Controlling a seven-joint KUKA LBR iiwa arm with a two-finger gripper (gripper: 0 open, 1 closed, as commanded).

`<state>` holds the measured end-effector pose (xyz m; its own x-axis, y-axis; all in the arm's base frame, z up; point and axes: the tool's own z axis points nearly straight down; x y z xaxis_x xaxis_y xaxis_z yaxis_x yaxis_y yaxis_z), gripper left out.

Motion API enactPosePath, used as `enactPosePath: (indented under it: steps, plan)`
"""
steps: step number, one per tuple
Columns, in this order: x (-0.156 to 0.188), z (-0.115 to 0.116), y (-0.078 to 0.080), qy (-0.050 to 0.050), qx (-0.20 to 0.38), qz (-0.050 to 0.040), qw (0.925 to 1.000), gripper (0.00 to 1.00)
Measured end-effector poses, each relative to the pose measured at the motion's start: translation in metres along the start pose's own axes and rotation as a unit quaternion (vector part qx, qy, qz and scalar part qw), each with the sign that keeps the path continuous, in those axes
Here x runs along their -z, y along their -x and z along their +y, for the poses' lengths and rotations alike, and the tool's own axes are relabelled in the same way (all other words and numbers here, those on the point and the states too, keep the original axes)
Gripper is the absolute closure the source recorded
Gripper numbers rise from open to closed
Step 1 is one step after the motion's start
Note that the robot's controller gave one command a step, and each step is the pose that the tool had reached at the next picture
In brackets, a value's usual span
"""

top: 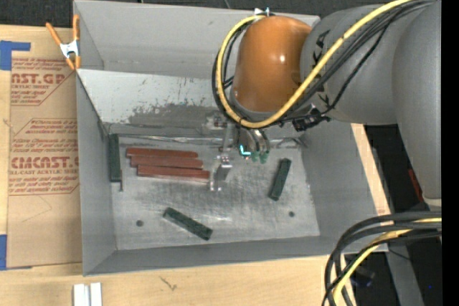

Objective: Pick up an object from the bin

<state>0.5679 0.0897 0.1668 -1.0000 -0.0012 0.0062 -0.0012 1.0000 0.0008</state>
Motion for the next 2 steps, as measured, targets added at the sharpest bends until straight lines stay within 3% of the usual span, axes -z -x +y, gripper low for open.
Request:
enactPosePath:
  steps: [1, 2]
  plan:
    - [0.004, 0.000, 0.002, 0.000, 0.000, -0.0039, 1.0000, 0.00]
    - [-0.093, 0.034, 0.020, 0.000, -0.029, -0.0005, 0.9996, 1.00]
